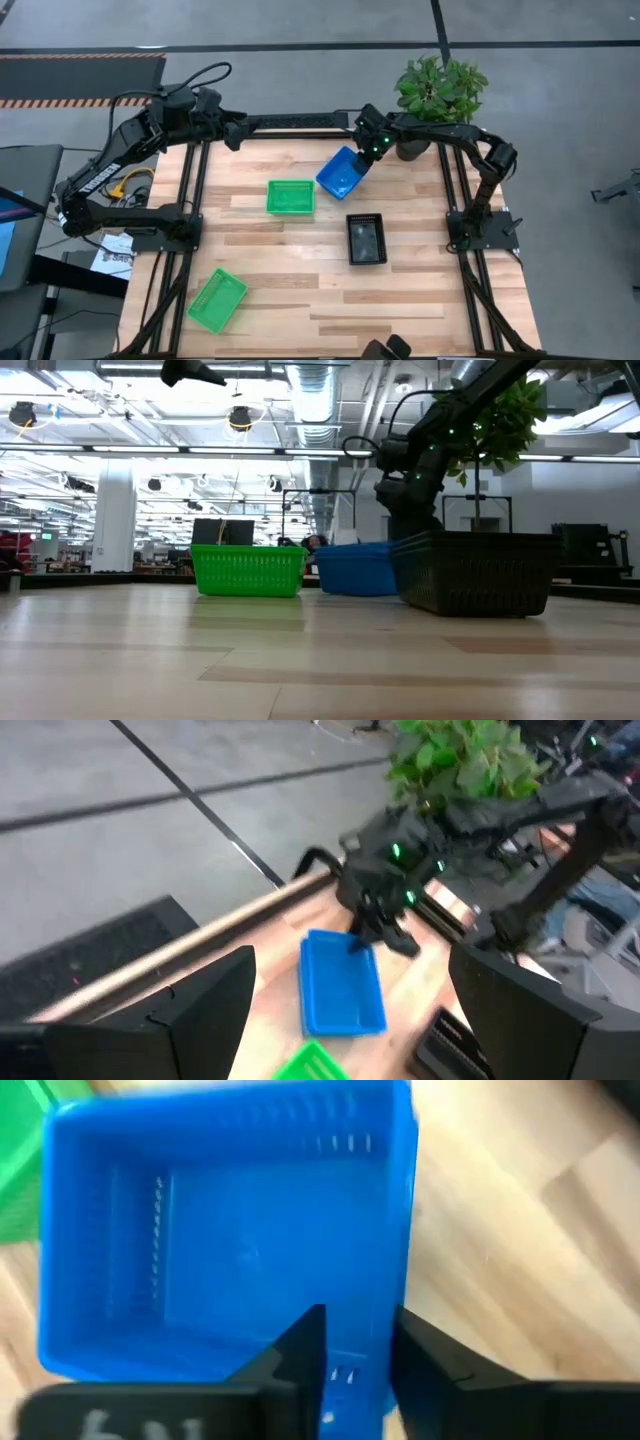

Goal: Stack baskets by color
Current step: Stack the bottom blue bin on the top blue bin, then stack the bottom green bin on the top green bin

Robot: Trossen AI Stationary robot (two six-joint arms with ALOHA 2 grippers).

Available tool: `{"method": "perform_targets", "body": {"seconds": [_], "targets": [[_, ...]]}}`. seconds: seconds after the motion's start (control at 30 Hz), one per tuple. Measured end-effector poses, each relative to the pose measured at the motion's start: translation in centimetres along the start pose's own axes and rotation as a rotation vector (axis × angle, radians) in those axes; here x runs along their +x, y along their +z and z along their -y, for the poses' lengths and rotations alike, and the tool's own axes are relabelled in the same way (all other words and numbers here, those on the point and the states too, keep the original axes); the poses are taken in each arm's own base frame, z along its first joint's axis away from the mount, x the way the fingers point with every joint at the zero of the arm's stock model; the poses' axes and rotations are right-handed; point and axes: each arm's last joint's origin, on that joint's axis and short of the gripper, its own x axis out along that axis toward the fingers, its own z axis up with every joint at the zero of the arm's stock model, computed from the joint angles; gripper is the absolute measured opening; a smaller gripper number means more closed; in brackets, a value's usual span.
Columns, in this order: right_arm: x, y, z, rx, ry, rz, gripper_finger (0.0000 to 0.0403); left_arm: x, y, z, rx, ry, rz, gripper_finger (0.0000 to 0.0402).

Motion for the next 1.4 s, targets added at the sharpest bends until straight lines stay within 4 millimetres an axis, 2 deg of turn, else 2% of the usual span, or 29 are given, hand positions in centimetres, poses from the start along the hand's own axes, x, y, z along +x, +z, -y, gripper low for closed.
{"method": "perform_targets", "body": {"seconds": [0.2,0.37,0.5,0.7,0.87,1.0,1.13,1.23,1.4], "targets": [[-1.9,1.5,-0.4,0.012,-0.027,0.041,0.0193,-0.1,-0.9,-0.3,-0.008,-0.02,-0.109,0.032],[-3.7,2.5,-1.3,0.004,-0.045,0.036,0.0213,-0.2,-1.7,-0.6,0.025,-0.005,-0.2,0.032],[-6.4,3.7,-4.0,-0.017,0.016,0.027,0.0208,-0.6,-3.0,-1.0,0.036,0.018,-0.346,0.032],[-10.7,3.8,-10.5,-0.086,0.08,-0.015,0.0199,-1.5,-5.2,-0.5,0.028,-0.011,-0.588,0.032],[-12.0,1.6,-17.1,-0.11,0.133,-0.056,0.0199,-2.1,-6.9,0.7,0.081,-0.011,-0.707,0.032],[-11.8,-1.4,-22.5,-0.146,0.102,-0.046,0.0197,-2.3,-8.6,1.8,0.091,-0.029,-0.762,0.032],[-10.9,-4.7,-27.4,-0.192,0.059,0.002,0.0196,-2.5,-11.0,2.4,0.084,-0.013,-0.84,0.032],[-10.8,-7.2,-30.1,-0.218,0.042,0.034,0.0196,-2.5,-13.2,3.0,0.087,-0.011,-0.893,0.032],[-11.6,-10.8,-32.8,-0.225,0.042,0.059,0.0192,-1.8,-17.8,4.2,0.131,-0.004,-0.936,0.032]]}}
